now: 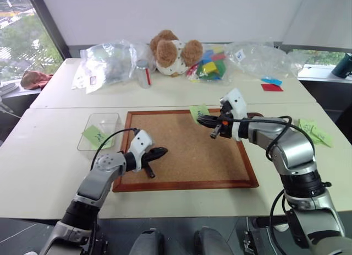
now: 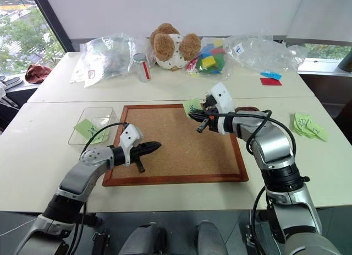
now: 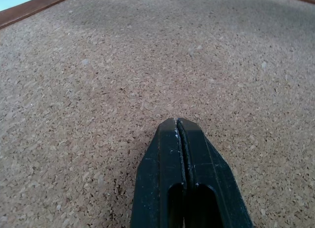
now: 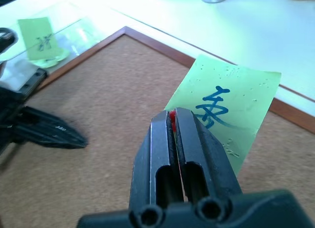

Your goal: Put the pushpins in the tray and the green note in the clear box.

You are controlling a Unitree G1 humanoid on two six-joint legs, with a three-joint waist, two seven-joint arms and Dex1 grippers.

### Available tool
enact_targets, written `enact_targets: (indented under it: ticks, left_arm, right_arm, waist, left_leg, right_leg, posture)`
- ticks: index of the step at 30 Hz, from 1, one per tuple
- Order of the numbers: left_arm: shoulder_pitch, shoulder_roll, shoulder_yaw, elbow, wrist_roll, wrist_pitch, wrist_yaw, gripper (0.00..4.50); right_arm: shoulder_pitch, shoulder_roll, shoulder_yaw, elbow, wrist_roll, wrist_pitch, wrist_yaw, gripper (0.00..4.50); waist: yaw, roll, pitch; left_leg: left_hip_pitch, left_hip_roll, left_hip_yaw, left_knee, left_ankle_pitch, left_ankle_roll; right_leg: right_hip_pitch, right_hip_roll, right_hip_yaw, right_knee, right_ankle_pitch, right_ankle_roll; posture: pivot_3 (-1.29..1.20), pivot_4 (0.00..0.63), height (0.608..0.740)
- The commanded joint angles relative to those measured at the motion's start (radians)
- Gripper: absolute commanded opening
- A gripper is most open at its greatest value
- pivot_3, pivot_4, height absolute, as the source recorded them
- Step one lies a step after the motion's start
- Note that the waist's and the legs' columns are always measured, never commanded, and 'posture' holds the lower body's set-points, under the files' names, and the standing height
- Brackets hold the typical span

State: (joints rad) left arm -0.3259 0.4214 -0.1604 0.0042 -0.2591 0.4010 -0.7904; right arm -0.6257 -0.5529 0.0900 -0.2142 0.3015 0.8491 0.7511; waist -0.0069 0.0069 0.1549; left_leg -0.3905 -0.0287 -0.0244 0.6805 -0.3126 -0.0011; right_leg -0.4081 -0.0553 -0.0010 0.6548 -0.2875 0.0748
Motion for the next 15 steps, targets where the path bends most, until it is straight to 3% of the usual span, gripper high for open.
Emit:
enact_targets:
  ticks: [1, 3, 9, 10, 15]
  left_arm:
    - [-0.048, -0.022, 0.089, 0.015, -0.12, 0.145, -0.001, 0.53]
    - [-0.109, -0.03, 0.167, -0.007, -0.25, 0.274, -0.016, 1.27]
    - [-0.239, -0.084, 0.339, -0.002, -0.504, 0.519, 0.04, 4.18]
    - [-0.257, -0.101, 0.366, 0.003, -0.539, 0.548, 0.063, 4.42]
    - [-0.345, -0.201, 0.474, 0.046, -0.698, 0.691, 0.217, 4.42]
  right_arm:
    - [-0.004, -0.037, -0.012, -0.084, 0.022, 0.006, 0.016, 0.0]
    - [-0.001, -0.062, -0.006, -0.11, 0.026, 0.005, 0.029, 0.0]
    - [0.012, -0.095, 0.018, -0.157, 0.036, -0.01, 0.054, 0.0]
    - [0.014, -0.095, 0.021, -0.164, 0.038, -0.011, 0.056, 0.0]
    - [0.004, -0.078, 0.038, -0.199, 0.053, -0.011, 0.056, 0.0]
  waist:
    - [0.0, 0.0, 0.0]
    - [-0.002, -0.002, 0.001]
    - [-0.004, -0.003, 0.002]
    - [-0.004, -0.003, 0.002]
    - [-0.004, -0.003, 0.002]
  left_leg:
    - [0.0, 0.0, 0.0, 0.0, 0.0, 0.0]
    - [-0.001, 0.0, 0.0, 0.001, 0.0, 0.0]
    - [-0.002, 0.0, -0.001, 0.0, 0.0, 0.0]
    - [-0.002, 0.0, 0.0, 0.0, 0.0, 0.0]
    - [-0.003, 0.0, 0.0, 0.001, 0.001, -0.002]
  right_leg:
    - [0.0, 0.0, 0.0, 0.0, 0.0, 0.0]
    - [-0.001, 0.0, 0.0, 0.0, 0.0, 0.0]
    - [-0.002, 0.001, -0.001, 0.0, 0.0, 0.0]
    - [-0.002, 0.001, -0.001, -0.001, 0.0, 0.0]
    - [-0.002, 0.001, -0.001, -0.001, 0.0, 0.0]
  posture:
    - [0.0, 0.15, 0.74]
    - [0.0, 0.15, 0.74]
    - [0.0, 0.15, 0.74]
    - [0.0, 0.15, 0.74]
    - [0.0, 0.15, 0.74]
